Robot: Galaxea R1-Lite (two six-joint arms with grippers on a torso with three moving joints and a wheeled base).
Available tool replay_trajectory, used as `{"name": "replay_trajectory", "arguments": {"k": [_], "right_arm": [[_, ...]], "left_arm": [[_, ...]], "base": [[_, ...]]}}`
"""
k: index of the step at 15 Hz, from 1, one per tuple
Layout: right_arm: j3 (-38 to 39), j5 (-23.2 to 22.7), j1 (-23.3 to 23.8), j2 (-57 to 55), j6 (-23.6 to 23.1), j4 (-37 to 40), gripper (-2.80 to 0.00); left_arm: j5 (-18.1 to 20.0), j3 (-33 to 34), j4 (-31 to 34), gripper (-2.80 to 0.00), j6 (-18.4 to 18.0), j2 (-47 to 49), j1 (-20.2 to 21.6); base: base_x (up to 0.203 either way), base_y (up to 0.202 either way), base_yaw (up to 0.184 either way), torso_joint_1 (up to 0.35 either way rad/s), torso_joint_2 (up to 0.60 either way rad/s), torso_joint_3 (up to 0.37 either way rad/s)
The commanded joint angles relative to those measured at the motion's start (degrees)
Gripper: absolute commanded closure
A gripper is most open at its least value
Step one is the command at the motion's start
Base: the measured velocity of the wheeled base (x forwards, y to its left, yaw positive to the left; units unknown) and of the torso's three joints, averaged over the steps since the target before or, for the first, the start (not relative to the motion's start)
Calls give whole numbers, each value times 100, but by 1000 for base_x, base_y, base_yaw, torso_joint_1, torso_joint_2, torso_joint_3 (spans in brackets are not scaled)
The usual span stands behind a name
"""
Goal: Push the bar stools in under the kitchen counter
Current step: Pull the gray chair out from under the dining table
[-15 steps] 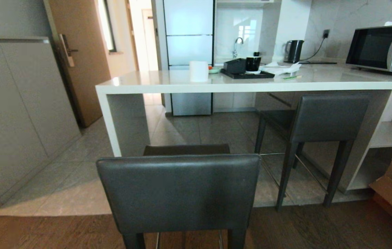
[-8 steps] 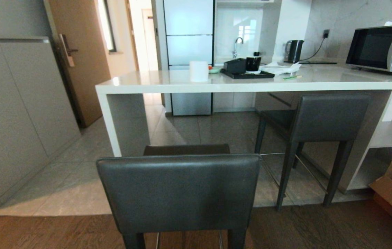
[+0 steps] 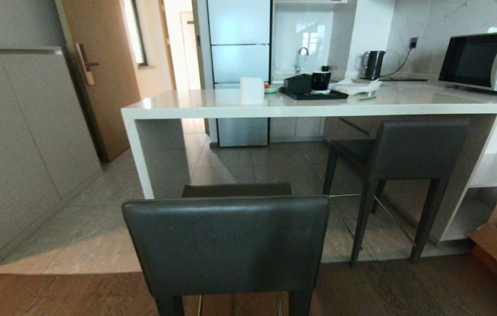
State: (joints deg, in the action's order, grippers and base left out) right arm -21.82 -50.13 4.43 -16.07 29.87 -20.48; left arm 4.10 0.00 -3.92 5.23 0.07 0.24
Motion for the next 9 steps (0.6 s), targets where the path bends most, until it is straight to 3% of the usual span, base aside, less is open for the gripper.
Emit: {"name": "replay_trajectory", "arguments": {"k": [1, 9], "right_arm": [[-38, -24, -3, -159, -1, -20, -280], [-25, 31, -42, -118, -145, -13, -280]], "left_arm": [[3, 53, -12, -280, 4, 1, 2], [3, 53, -12, -280, 4, 1, 2]], "base": [[0, 0, 0, 0, 0, 0], [0, 0, 0, 0, 0, 0]]}}
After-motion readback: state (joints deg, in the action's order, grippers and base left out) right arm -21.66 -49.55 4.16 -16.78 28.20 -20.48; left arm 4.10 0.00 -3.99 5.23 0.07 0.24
